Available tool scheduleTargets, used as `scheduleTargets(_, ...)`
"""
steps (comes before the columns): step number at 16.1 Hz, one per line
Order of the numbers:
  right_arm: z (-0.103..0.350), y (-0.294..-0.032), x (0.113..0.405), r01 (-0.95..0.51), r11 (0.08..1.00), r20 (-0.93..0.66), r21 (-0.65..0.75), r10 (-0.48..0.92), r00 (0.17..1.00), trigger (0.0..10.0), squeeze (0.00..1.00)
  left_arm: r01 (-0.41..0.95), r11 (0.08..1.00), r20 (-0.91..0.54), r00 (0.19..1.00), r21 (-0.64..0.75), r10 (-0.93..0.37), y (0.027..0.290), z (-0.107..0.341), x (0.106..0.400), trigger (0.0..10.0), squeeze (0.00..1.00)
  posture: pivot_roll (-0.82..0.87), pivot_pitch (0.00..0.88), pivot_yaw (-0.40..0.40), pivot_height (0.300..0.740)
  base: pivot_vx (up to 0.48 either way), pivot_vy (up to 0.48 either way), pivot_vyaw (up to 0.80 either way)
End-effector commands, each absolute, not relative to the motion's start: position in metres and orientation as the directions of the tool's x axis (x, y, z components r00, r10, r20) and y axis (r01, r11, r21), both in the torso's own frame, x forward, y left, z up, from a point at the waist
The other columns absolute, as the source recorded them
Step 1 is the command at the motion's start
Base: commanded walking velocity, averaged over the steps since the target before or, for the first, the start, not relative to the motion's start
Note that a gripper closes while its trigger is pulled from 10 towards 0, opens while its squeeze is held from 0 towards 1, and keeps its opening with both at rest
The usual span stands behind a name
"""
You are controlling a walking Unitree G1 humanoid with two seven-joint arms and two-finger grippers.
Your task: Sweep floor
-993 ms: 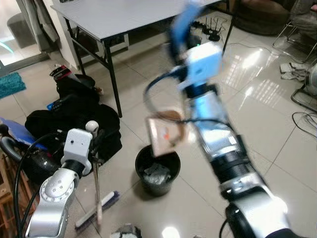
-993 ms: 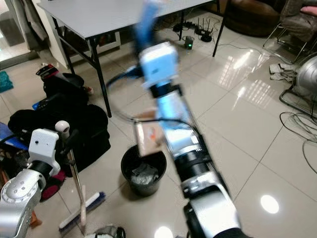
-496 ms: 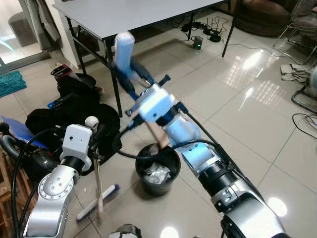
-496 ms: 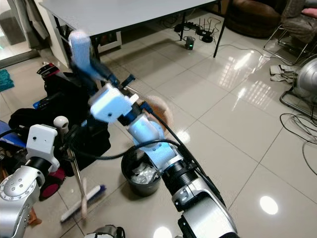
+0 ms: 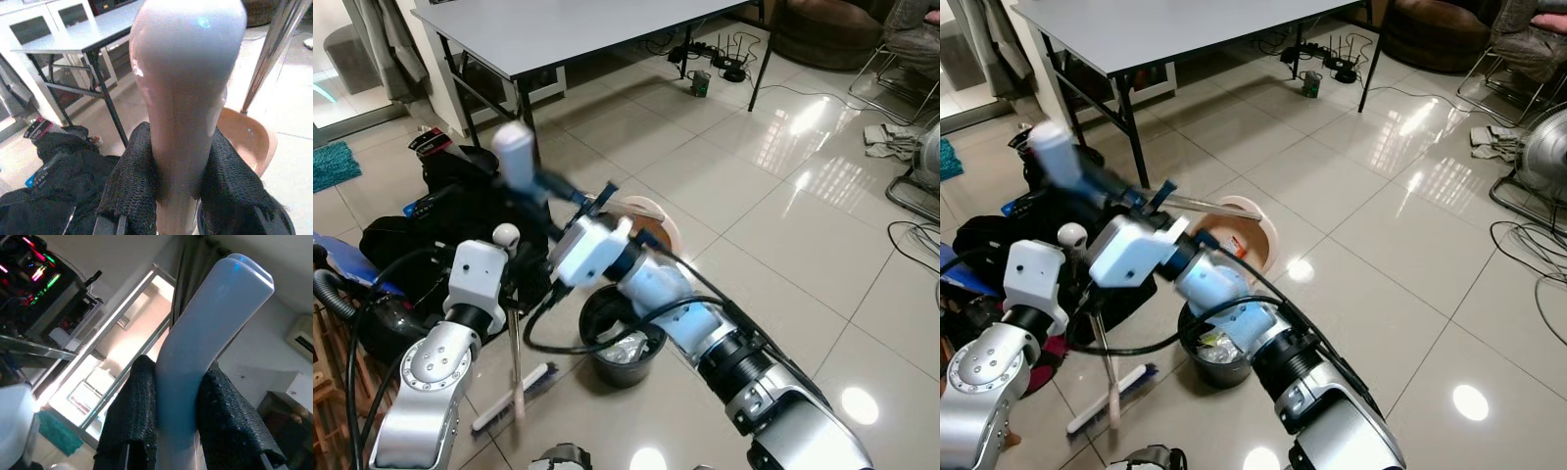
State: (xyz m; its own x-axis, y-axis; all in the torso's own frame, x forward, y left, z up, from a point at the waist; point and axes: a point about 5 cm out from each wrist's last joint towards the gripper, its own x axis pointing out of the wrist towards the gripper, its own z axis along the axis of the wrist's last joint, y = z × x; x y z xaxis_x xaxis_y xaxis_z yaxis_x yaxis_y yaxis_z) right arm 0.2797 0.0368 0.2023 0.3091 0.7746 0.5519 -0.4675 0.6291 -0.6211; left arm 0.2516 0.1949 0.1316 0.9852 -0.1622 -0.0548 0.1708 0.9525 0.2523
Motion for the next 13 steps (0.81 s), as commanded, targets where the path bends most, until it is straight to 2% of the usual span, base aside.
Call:
scheduleTargets(1, 0.213, 0.034, 0.282, -0.416, 0.628, 0.566, -0.658, 0.776, 0.277, 10.0, 0.0, 0.162, 0.948, -0.001, 0.986, 0.273, -0.169, 0.193, 0.149, 0.253, 10.0, 0.0, 0.11, 0.037, 0.017, 0.74, 0.0, 0.0, 0.0)
scheduleTargets(2, 0.232, 0.011, 0.303, -0.342, 0.745, 0.626, -0.573, 0.667, 0.403, 10.0, 0.0, 0.175, 0.947, -0.033, 0.985, 0.27, -0.172, 0.191, 0.151, 0.254, 10.0, 0.0, 0.11, 0.018, 0.018, 0.74, 0.0, 0.0, 0.0)
scheduleTargets(3, 0.253, -0.02, 0.322, -0.249, 0.864, 0.691, -0.438, 0.501, 0.521, 10.0, 0.0, 0.18, 0.945, -0.048, 0.984, 0.274, -0.173, 0.191, 0.152, 0.256, 10.0, 0.0, 0.1, 0.005, 0.022, 0.74, 0.0, 0.0, 0.0)
scheduleTargets(4, 0.261, -0.035, 0.326, -0.202, 0.898, 0.714, -0.392, 0.435, 0.549, 10.0, 0.0, 0.181, 0.944, -0.045, 0.983, 0.275, -0.176, 0.189, 0.152, 0.257, 10.0, 0.0, 0.09, 0.0, 0.027, 0.74, 0.0, 0.0, 0.0)
scheduleTargets(5, 0.274, -0.068, 0.331, -0.103, 0.944, 0.738, -0.313, 0.311, 0.599, 10.0, 0.0, 0.189, 0.942, -0.042, 0.982, 0.277, -0.185, 0.185, 0.154, 0.258, 10.0, 0.0, 0.07, 0.0, 0.033, 0.74, 0.0, 0.0, 0.0)
scheduleTargets(6, 0.281, -0.1, 0.331, -0.007, 0.968, 0.742, -0.252, 0.198, 0.64, 10.0, 0.0, 0.199, 0.942, -0.045, 0.98, 0.271, -0.195, 0.18, 0.154, 0.257, 10.0, 0.0, 0.06, 0.0, 0.038, 0.74, 0.0, 0.0, 0.0)
scheduleTargets(8, 0.277, -0.139, 0.324, 0.11, 0.961, 0.71, -0.253, 0.107, 0.696, 10.0, 0.0, 0.216, 0.944, -0.056, 0.976, 0.25, -0.209, 0.177, 0.149, 0.258, 10.0, 0.0, 0.05, 0.0, 0.043, 0.74, 0.0, 0.0, 0.0)
scheduleTargets(10, 0.267, -0.164, 0.317, 0.189, 0.924, 0.636, -0.331, 0.071, 0.768, 10.0, 0.0, 0.23, 0.943, -0.072, 0.973, 0.239, -0.219, 0.177, 0.142, 0.26, 10.0, 0.0, 0.03, 0.0, 0.041, 0.74, 0.0, 0.0, 0.0)
scheduleTargets(11, 0.252, -0.182, 0.31, 0.233, 0.92, 0.581, -0.315, -0.007, 0.814, 10.0, 0.0, 0.239, 0.942, -0.081, 0.971, 0.235, -0.226, 0.179, 0.137, 0.263, 10.0, 0.0, 0.03, 0.0, 0.037, 0.74, 0.0, 0.0, 0.0)
scheduleTargets(13, 0.24, -0.193, 0.305, 0.249, 0.923, 0.536, -0.292, -0.057, 0.843, 10.0, 0.0, 0.25, 0.94, -0.087, 0.968, 0.234, -0.235, 0.179, 0.135, 0.265, 10.0, 0.0, 0.03, 0.0, 0.032, 0.74, 0.0, 0.0, 0.0)
